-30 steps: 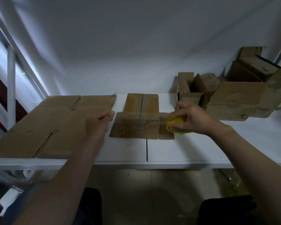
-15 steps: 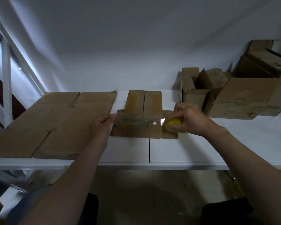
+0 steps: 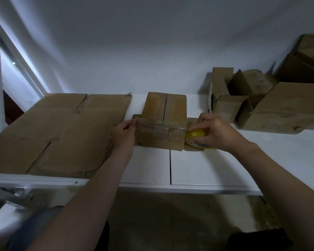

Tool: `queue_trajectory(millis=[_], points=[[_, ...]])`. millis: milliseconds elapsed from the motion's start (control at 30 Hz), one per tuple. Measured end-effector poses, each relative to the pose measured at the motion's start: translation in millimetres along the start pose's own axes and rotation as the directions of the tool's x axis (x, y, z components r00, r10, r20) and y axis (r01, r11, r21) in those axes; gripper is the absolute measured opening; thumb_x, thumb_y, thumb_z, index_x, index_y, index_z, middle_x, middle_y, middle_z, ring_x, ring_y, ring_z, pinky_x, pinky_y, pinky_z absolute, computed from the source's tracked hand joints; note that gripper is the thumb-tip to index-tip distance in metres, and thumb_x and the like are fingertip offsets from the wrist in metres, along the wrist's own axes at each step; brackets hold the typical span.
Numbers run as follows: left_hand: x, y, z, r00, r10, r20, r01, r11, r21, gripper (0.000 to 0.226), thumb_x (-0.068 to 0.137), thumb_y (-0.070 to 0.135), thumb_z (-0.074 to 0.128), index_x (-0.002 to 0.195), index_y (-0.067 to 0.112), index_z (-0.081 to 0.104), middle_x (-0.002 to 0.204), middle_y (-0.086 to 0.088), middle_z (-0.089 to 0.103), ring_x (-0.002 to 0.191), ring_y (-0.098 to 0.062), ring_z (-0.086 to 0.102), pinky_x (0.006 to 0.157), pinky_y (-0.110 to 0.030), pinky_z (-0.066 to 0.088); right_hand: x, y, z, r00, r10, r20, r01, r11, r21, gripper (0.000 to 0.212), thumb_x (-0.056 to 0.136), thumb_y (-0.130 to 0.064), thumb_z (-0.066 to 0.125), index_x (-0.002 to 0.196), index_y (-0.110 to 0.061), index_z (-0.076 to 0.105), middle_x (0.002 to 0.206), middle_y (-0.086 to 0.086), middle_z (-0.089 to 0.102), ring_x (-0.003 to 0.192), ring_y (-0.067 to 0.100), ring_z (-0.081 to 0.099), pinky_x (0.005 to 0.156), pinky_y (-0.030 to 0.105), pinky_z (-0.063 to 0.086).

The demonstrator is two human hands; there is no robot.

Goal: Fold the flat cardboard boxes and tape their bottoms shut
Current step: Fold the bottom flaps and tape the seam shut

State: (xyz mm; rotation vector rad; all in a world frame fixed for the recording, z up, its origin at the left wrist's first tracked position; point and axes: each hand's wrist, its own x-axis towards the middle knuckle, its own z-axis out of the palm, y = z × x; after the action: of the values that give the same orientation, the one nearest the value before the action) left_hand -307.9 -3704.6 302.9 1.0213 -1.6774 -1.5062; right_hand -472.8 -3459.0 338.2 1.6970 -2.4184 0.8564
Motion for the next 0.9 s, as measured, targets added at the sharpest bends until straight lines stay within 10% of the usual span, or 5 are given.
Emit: queue_trajectory(millis=[200, 467, 667, 800, 900], points=[[4, -9, 15, 0.999, -0.005, 0.038, 0.005, 1.0, 0.012, 0.015, 0.098, 0.034, 0.06, 0.093, 0.036, 0.075, 0.099, 0.007, 0.074, 0.095, -0.019, 0.071, 0.084, -0.049, 0.06, 2, 4, 6, 1.0, -0.022, -0.013, 0.022, 1.0, -0.003, 0.035, 0.072, -0.029, 0.09, 0.105, -0.025, 0.08, 0.091, -0.001, 0.059, 0.082, 0.021, 0.057, 0.07, 0.029, 0.046], [-8, 5, 5, 0.993, 0.017, 0.121, -0.025, 0.998, 0.062, 0.019, 0.102, 0.039, 0.055, 0.114, 0.032, 0.068, 0.103, 0.004, 0.069, 0.09, -0.017, 0.062, 0.069, -0.027, 0.048, -1, 8, 2, 0.997, -0.069, -0.014, 0.07, 0.996, 0.048, 0.033, 0.071, -0.027, 0.091, 0.102, -0.024, 0.08, 0.095, -0.007, 0.06, 0.086, 0.014, 0.056, 0.073, 0.014, 0.04], [-23, 16, -21, 0.935, -0.256, 0.248, 0.237, 0.966, 0.102, 0.034, 0.096, 0.06, 0.053, 0.124, 0.042, 0.048, 0.101, 0.014, 0.058, 0.093, -0.013, 0.057, 0.081, -0.036, 0.053, -5, 7, -5, 0.995, -0.099, 0.012, 0.097, 0.989, 0.107, 0.034, 0.073, -0.04, 0.084, 0.103, -0.025, 0.08, 0.1, -0.006, 0.064, 0.092, 0.013, 0.06, 0.073, 0.027, 0.052], [-28, 14, -27, 0.992, 0.085, 0.091, -0.107, 0.952, 0.286, 0.029, 0.105, 0.03, 0.049, 0.131, 0.023, 0.06, 0.121, 0.004, 0.061, 0.11, -0.015, 0.06, 0.07, -0.017, 0.042, -1, -1, 1, 0.994, -0.105, 0.035, 0.103, 0.993, 0.057, 0.036, 0.073, -0.036, 0.088, 0.106, -0.025, 0.079, 0.101, -0.003, 0.065, 0.09, 0.016, 0.06, 0.073, 0.028, 0.051], [-49, 20, -20, 0.847, 0.515, 0.131, -0.497, 0.678, 0.542, 0.032, 0.107, 0.019, 0.04, 0.134, 0.017, 0.058, 0.14, -0.001, 0.053, 0.13, -0.018, 0.049, 0.096, -0.021, 0.044, 1, -5, 6, 0.994, -0.104, 0.038, 0.102, 0.994, 0.041, 0.038, 0.073, -0.032, 0.089, 0.108, -0.027, 0.078, 0.102, -0.004, 0.065, 0.091, 0.018, 0.059, 0.076, 0.025, 0.047]])
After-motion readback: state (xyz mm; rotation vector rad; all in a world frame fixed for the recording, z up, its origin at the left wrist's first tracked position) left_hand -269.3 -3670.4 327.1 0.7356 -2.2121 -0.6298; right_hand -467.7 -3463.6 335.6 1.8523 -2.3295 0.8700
